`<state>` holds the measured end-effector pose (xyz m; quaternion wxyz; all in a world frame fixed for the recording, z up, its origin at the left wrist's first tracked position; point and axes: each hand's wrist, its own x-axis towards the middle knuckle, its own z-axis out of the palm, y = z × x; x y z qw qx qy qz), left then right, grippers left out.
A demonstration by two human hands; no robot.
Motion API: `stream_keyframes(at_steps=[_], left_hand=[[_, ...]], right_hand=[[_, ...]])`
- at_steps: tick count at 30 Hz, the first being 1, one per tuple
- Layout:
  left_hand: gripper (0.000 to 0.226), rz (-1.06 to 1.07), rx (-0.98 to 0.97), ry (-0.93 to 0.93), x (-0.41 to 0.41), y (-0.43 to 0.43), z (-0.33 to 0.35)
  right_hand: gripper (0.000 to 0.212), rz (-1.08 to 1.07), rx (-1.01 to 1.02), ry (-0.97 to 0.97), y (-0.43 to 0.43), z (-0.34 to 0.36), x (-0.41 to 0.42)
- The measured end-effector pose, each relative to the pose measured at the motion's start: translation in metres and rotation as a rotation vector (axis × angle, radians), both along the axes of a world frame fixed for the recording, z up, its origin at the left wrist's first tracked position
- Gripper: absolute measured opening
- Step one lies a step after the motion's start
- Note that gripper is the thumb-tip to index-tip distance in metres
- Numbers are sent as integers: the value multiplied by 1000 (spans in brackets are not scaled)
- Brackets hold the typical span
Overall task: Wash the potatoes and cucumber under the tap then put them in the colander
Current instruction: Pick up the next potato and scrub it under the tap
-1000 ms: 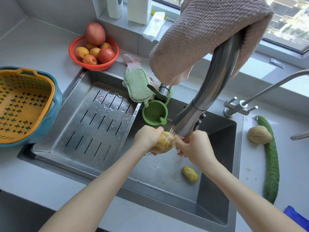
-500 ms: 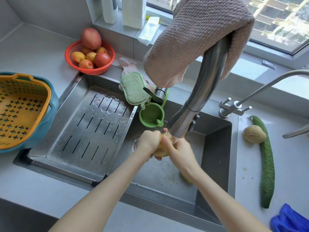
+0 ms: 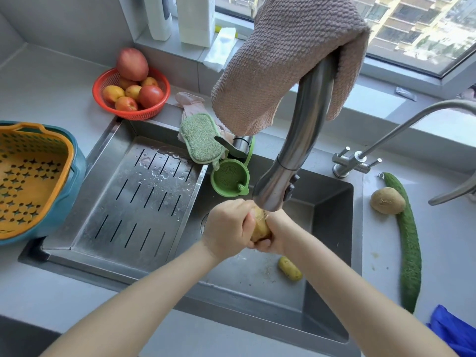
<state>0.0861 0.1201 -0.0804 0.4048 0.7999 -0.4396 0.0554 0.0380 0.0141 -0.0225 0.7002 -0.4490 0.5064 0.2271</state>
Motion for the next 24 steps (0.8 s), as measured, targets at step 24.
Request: stream_keyframes(at_steps=[24], left_hand=[[42,321,231,1932,32,-3,-3]], right_hand=[[22,62,-806,-364,2,-4,-36]])
